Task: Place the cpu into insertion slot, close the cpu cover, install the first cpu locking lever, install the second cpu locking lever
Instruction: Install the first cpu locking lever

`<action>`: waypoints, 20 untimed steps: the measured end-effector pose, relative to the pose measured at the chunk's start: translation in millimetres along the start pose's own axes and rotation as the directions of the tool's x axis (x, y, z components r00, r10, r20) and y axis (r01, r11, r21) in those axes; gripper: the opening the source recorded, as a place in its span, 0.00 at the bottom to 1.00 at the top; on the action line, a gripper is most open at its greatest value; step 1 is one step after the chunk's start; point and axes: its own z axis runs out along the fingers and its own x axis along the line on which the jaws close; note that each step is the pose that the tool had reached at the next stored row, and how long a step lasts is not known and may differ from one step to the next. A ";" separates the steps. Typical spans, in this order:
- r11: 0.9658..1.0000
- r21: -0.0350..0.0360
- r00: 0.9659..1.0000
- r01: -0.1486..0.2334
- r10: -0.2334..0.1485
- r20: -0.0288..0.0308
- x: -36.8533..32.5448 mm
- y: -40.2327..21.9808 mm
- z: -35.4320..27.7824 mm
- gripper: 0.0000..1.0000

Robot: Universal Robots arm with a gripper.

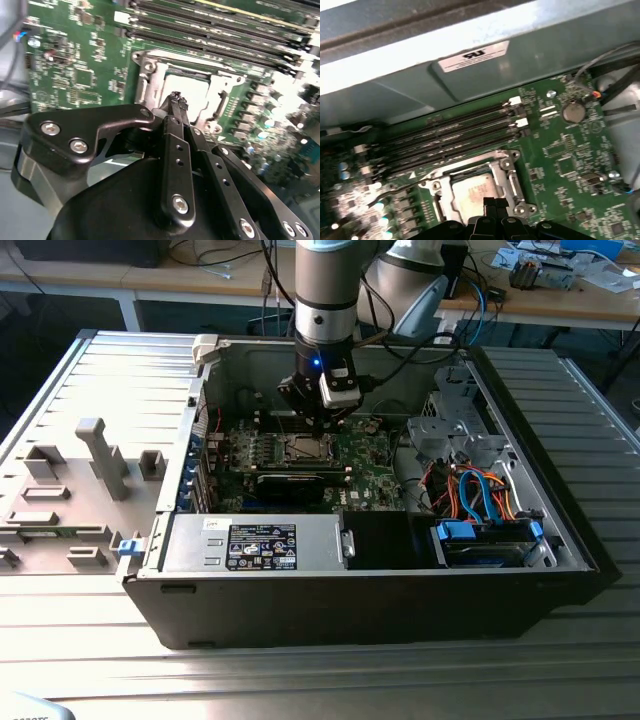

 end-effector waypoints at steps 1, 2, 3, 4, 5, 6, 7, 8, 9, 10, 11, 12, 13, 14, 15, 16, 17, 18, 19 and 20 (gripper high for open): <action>1.000 0.000 1.000 0.000 0.000 0.000 0.0 0.0 0.0 0.11; 1.000 0.000 1.000 0.000 0.000 0.000 0.0 0.0 0.0 0.11; 1.000 0.000 1.000 0.000 0.000 0.000 0.0 0.0 0.0 0.11; 1.000 0.000 1.000 0.000 0.000 0.001 0.0 0.0 -0.1 0.11; 1.000 0.000 1.000 0.000 0.000 0.001 0.0 0.0 -0.1 0.11; 1.000 0.000 1.000 0.000 0.000 0.001 0.0 0.0 -0.1 0.11; 1.000 0.000 1.000 0.001 -0.001 0.001 0.0 0.0 -0.1 0.11; 1.000 0.000 1.000 0.002 -0.002 0.001 0.0 0.0 -0.1 0.11; 1.000 0.000 1.000 0.005 -0.005 0.001 0.0 0.0 -0.1 0.11; 1.000 0.000 1.000 0.011 -0.011 0.001 0.0 0.0 -0.1 0.11; 1.000 -0.001 1.000 0.021 -0.021 0.001 0.0 0.0 -0.1 0.11; 1.000 -0.001 1.000 0.026 -0.026 0.001 0.0 0.0 -0.1 0.11; 1.000 -0.001 1.000 0.029 -0.029 0.001 0.0 0.0 -0.1 0.11; 0.999 -0.001 0.999 0.033 -0.033 0.001 0.0 0.0 -0.1 0.11; 0.999 -0.001 0.999 0.036 -0.036 0.001 0.0 0.0 0.0 0.11; 0.999 -0.001 0.999 0.041 -0.041 0.001 0.0 0.0 0.0 0.11; 0.999 -0.001 0.999 0.048 -0.048 0.001 0.0 0.0 0.0 0.11; 0.999 -0.002 0.999 0.054 -0.054 0.001 0.0 0.0 -0.1 0.11; 0.998 -0.002 0.998 0.058 -0.058 0.001 0.0 0.0 0.0 0.11; 0.998 -0.002 0.998 0.060 -0.060 0.001 0.0 0.0 -0.1 0.11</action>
